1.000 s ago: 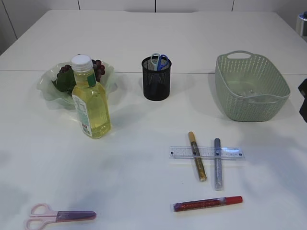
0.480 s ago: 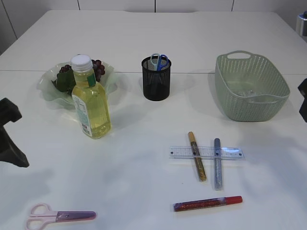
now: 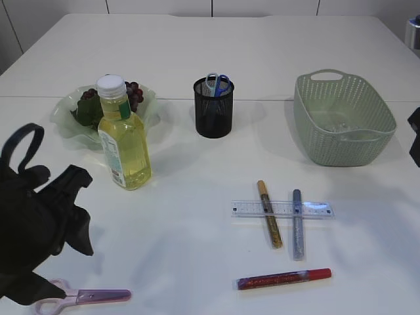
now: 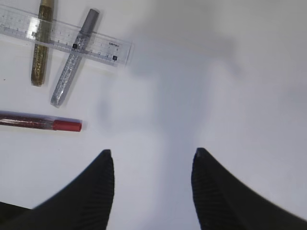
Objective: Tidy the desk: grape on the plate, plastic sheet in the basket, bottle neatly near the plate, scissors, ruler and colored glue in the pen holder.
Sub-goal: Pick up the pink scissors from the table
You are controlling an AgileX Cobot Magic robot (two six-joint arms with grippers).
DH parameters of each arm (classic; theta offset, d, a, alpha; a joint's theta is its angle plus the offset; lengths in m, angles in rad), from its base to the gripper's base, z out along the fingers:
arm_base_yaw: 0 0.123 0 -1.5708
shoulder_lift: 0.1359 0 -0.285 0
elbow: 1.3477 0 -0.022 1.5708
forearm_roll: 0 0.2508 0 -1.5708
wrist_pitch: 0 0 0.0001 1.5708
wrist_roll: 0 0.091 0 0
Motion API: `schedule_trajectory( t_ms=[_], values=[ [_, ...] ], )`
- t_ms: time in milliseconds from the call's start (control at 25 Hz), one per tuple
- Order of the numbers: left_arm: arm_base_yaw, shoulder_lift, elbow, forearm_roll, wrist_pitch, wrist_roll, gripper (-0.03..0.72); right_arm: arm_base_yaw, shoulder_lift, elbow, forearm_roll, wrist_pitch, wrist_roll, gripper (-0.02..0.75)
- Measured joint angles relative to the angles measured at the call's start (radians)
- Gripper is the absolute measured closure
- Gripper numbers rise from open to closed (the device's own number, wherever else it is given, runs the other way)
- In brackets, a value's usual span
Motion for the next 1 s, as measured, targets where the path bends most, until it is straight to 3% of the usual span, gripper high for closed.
schedule_trajectory(
  t_ms=[440,600,840,1000],
  values=[
    [-0.011,0.146,-0.002,0.088,-0.005,-0.324,0.313,0.000,0.000,0.000,0.000,-0.002,0.000,0.322],
    [0.012,0.177,-0.002,0.096,-0.015,-0.350,0.313,0.000,0.000,0.000,0.000,-0.003,0.000,0.322],
    [0.102,0.185,-0.002,0.102,-0.092,-0.351,0.313,0.000,0.000,0.000,0.002,-0.004,0.000,0.321],
    [0.116,0.187,-0.002,0.089,-0.100,-0.338,0.313,0.000,0.000,0.000,0.002,-0.014,0.000,0.321]
  ],
)
